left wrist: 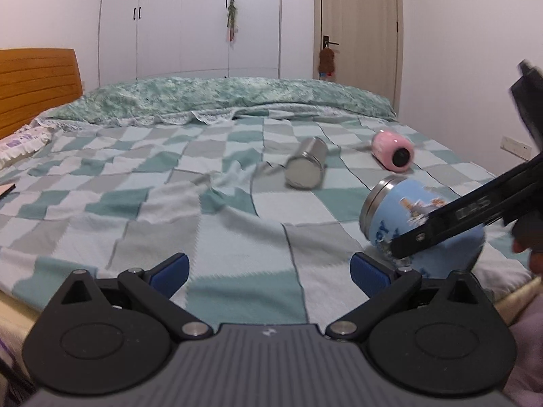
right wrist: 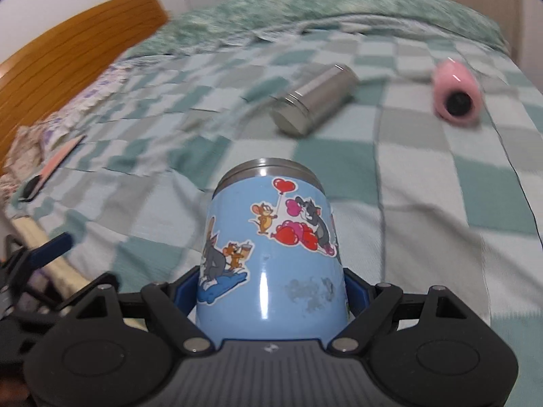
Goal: Flip cup upright
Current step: 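Lift the blue tumbler with the right gripper and rotate it toward the left gripper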
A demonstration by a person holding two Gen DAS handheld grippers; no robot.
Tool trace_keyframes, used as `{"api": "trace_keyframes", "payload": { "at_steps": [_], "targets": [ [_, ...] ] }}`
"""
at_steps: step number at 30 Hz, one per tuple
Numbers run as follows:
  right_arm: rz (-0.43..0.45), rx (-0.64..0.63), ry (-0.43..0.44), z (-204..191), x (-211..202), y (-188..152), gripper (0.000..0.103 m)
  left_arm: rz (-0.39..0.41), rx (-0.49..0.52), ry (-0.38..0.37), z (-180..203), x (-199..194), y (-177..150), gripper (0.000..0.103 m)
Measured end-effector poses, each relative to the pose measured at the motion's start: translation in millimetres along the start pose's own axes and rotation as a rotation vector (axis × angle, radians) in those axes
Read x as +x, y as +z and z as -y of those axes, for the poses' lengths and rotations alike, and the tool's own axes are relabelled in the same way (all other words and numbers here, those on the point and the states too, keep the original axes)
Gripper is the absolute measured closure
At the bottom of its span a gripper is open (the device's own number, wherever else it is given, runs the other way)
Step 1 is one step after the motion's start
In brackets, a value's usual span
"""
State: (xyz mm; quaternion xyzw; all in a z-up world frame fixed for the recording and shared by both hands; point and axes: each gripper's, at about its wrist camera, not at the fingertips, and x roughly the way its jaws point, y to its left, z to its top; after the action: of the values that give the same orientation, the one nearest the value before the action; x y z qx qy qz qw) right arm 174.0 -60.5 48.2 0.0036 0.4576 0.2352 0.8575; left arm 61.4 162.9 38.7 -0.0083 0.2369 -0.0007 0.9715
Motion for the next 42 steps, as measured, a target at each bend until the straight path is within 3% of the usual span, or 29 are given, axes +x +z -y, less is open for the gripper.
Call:
{"api": "trace_keyframes", "payload": {
  "at_steps": [5, 9, 11, 15, 18, 23, 29, 36, 42],
  "targets": [
    [0.028, 0.009, -0.052, -4, 8, -14, 0.019, -0.018, -0.007, -0.003, 9, -6, -8, 0.0],
    [0.025, 0.005, -0.044, -4, 7, -15, 0.019, -0.025, -0.005, 0.006, 13, -8, -8, 0.0],
    [0.018, 0.006, -0.036, 1, 4, -13, 0.01, -0.025, 0.0, 0.01, 19, -8, -6, 0.0],
    [0.111, 0.002, 0.078, 23, -20, -18, 0.006, -0.021, 0.0, 0.009, 34, -12, 2, 0.0],
    [0.206, -0.019, 0.116, 46, -43, -22, 0.005, -0.035, -0.025, -0.005, 46, -11, 12, 0.0],
    [0.289, -0.098, 0.069, 87, -64, -24, 0.004, -0.087, -0.061, -0.024, 74, 4, 31, 0.0],
    [0.291, -0.138, 0.012, 132, -69, -25, 0.004, -0.13, -0.049, -0.034, 111, 28, 50, 0.0],
    [0.281, -0.188, 0.004, 154, -64, -16, 0.004, -0.261, -0.116, -0.021, 128, 64, 75, 0.0],
    [0.288, -0.185, 0.03, 158, -60, -15, 0.004, -0.461, -0.134, 0.04, 137, 105, 70, 0.0]
  ]
}}
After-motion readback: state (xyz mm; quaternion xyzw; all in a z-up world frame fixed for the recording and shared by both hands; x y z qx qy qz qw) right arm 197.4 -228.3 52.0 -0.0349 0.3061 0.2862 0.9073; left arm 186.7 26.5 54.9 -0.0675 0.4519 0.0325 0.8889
